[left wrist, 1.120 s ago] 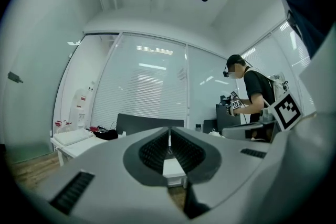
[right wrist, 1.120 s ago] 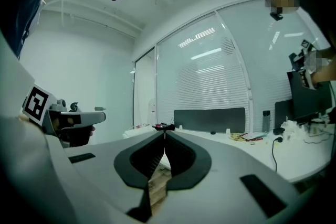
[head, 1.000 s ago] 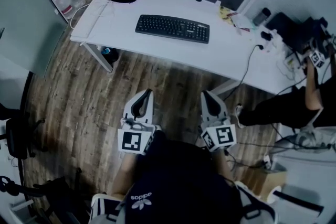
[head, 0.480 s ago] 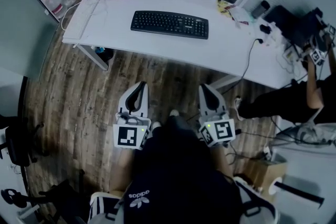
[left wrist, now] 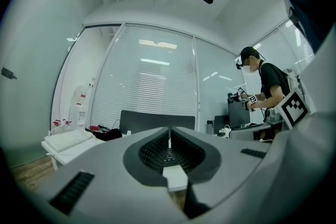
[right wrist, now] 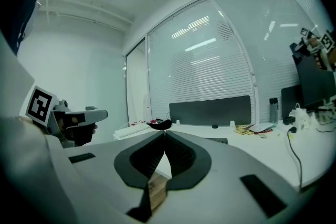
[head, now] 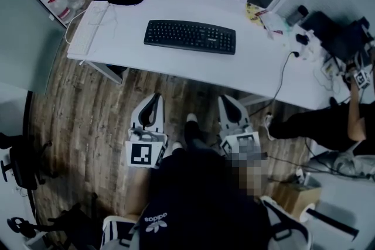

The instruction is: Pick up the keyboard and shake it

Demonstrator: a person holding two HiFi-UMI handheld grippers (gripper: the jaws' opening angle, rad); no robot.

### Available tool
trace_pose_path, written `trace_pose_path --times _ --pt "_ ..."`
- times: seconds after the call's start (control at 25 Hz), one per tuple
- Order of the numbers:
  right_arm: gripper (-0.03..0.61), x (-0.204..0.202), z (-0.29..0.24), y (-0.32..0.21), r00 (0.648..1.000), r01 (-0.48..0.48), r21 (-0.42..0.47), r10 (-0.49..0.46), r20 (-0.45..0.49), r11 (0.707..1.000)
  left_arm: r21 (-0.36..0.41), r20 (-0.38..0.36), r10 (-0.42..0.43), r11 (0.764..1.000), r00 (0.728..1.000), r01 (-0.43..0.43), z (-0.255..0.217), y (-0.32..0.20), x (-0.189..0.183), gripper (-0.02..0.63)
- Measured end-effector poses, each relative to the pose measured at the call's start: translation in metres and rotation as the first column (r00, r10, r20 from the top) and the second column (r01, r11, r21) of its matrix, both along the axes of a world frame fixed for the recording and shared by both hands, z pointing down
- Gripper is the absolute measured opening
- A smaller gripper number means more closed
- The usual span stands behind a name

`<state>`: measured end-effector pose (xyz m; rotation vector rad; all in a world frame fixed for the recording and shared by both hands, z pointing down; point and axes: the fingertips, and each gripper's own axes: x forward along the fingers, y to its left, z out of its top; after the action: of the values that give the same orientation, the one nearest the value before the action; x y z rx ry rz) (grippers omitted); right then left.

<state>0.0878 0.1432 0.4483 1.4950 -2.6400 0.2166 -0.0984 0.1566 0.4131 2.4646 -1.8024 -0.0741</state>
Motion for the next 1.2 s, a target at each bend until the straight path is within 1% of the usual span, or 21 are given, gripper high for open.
trace_pose_path --times 0.28,0.4,0.52,0.6,0.72,0.84,1.12,1.2 --pt "0.006 0.01 -0.009 -0.084 0.999 0.049 0.025 -0.049 -0.014 0.998 0.011 -0.002 -0.044 0.999 0.999 0.044 -0.007 -0.07 0.01 0.014" --pt "0.006 0.016 -0.011 -0.113 0.998 0.069 0.018 -0.069 -0.01 0.997 0.016 -0.003 -0.071 0.997 0.997 0.071 -0.009 -0.095 0.013 0.014" --pt "0.005 0.028 -0.009 -0.138 0.997 0.078 0.018 -0.077 -0.012 0.997 0.033 0.006 -0.081 0.996 0.997 0.08 -0.009 -0.117 0.02 0.014" --pt "0.005 0.038 -0.006 -0.151 0.997 0.073 0.015 -0.072 -0.011 0.997 0.022 0.01 -0.089 0.996 0.996 0.088 -0.007 -0.129 0.027 0.014" --pt "0.006 0.051 -0.004 -0.167 0.999 0.049 0.002 -0.049 -0.002 0.999 0.013 0.022 -0.076 0.997 0.997 0.076 -0.006 -0.142 0.039 0.014" --pt "0.005 0.06 0.0 -0.174 1.0 0.031 -0.013 -0.031 0.003 0.999 -0.004 0.012 -0.068 0.998 0.998 0.068 -0.003 -0.147 0.045 0.014" --pt "0.005 0.069 0.012 -0.18 1.0 0.006 -0.046 -0.006 -0.003 0.999 -0.031 0.059 -0.073 0.997 0.996 0.075 0.007 -0.159 0.044 0.014" --pt "0.005 0.071 0.014 -0.183 1.0 -0.009 -0.056 0.009 -0.005 0.998 -0.034 0.062 -0.071 0.997 0.996 0.074 0.008 -0.164 0.041 0.014"
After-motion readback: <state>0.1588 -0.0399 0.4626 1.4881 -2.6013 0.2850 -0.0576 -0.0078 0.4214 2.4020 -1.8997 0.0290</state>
